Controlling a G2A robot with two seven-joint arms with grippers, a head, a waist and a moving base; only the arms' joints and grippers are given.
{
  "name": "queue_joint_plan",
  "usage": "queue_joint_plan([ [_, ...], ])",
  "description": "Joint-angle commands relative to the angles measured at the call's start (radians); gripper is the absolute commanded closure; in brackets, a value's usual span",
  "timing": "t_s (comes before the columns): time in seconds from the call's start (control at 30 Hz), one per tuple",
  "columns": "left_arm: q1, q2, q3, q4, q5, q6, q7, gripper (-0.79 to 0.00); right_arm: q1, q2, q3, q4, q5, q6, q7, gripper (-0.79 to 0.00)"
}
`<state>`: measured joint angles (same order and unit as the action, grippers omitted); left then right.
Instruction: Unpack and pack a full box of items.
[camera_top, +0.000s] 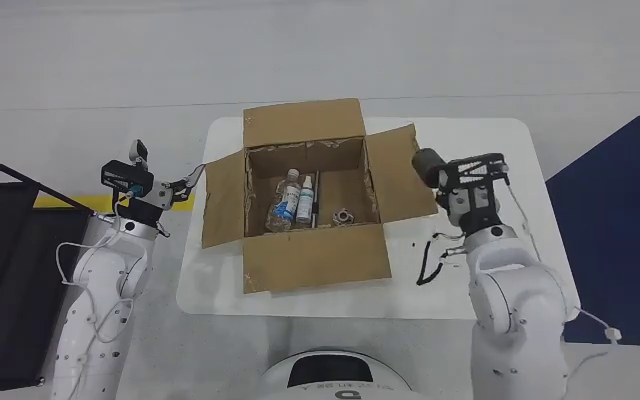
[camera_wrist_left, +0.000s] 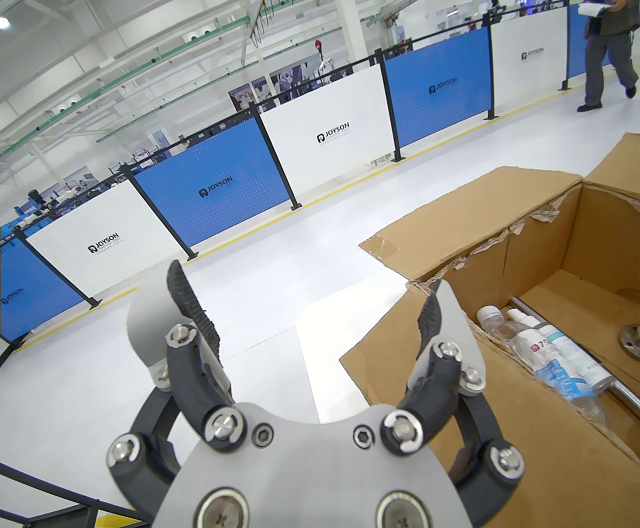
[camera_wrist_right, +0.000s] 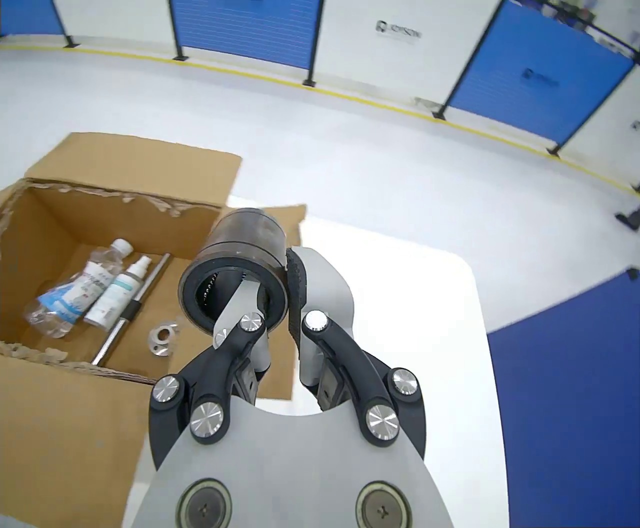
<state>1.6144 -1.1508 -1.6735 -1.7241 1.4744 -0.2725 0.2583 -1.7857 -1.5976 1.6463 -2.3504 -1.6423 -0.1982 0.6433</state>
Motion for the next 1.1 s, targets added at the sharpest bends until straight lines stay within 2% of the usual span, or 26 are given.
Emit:
queue_joint_plan([
  [0.0,0.0,0.0,0.0,0.0,0.0,0.0,0.0,-0.785,-0.057,0.001,0.07,0.0,0.058,0.038,-0.035,0.0],
  [0.13,0.0,0.0,0.0,0.0,0.0,0.0,0.0,-0.785,-0.12,0.002,0.169,0.014,0.153,0.101,0.001,0.0],
  [0.23,0.0,0.0,0.0,0.0,0.0,0.0,0.0,-0.785,-0.102,0.005,0.206,0.067,0.175,0.129,0.041,0.0],
  [0.33,0.0,0.0,0.0,0.0,0.0,0.0,0.0,-0.785,-0.05,0.011,0.226,0.139,0.179,0.139,0.121,0.0],
  [0.5,0.0,0.0,0.0,0.0,0.0,0.0,0.0,-0.785,0.073,0.029,0.261,0.26,0.206,0.092,0.291,0.0],
  [0.6,0.0,0.0,0.0,0.0,0.0,0.0,0.0,-0.785,0.133,0.036,0.259,0.315,0.189,0.099,0.343,0.0],
  [1.07,0.0,0.0,0.0,0.0,0.0,0.0,0.0,-0.785,0.156,0.038,0.254,0.327,0.183,0.118,0.345,0.0],
])
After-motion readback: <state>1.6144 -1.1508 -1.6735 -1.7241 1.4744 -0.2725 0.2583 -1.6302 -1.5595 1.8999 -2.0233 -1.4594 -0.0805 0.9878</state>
